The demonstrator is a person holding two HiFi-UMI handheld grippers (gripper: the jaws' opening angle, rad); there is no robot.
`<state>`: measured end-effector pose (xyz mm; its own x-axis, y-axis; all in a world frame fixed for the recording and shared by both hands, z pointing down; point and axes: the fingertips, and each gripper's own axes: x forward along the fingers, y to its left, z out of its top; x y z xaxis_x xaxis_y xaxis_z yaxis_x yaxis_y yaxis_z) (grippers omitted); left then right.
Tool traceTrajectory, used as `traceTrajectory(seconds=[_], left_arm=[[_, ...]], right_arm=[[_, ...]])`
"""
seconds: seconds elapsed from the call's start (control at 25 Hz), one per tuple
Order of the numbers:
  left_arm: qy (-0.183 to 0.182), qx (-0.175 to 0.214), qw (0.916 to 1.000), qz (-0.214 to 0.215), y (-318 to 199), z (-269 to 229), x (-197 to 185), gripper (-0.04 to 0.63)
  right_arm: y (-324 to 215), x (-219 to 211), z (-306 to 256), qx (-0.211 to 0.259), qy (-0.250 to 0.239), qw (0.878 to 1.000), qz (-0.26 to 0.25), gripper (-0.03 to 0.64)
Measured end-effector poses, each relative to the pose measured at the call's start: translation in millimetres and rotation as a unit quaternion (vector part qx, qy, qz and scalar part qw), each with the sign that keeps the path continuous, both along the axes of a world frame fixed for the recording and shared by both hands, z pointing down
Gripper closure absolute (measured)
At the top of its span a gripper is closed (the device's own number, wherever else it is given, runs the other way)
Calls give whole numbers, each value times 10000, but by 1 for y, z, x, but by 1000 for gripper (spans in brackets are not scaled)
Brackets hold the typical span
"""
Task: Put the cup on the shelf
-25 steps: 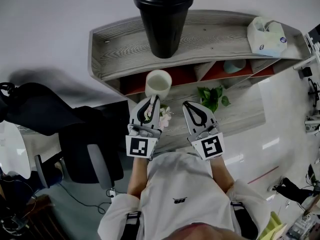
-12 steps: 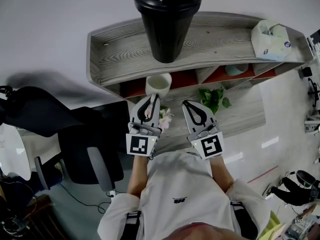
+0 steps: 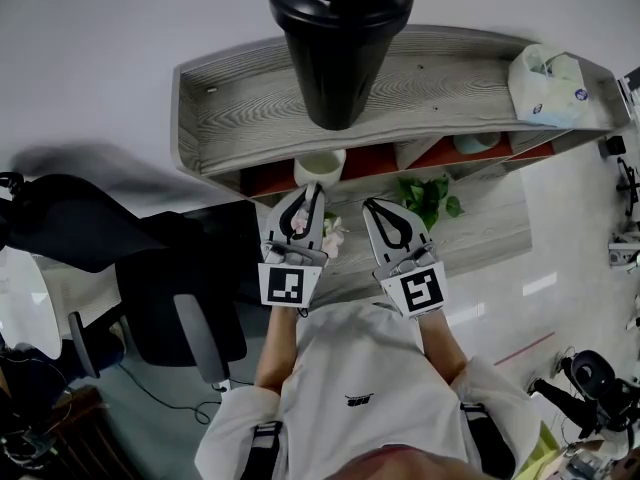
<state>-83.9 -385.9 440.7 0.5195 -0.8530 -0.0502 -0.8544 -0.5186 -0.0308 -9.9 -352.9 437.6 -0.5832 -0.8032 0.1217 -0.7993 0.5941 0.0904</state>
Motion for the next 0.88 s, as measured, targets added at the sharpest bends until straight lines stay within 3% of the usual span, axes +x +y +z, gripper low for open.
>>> traceTrajectory(seconds=[0.56, 0.88], left_arm=[[-72, -212, 9997, -128, -16, 14, -1, 543], [-315, -197, 9993, -85, -24, 24, 4, 543]], right_arm=[[-2, 0, 3, -19, 21, 10000, -11, 586], [-2, 0, 2, -17, 15, 10000, 4, 586]])
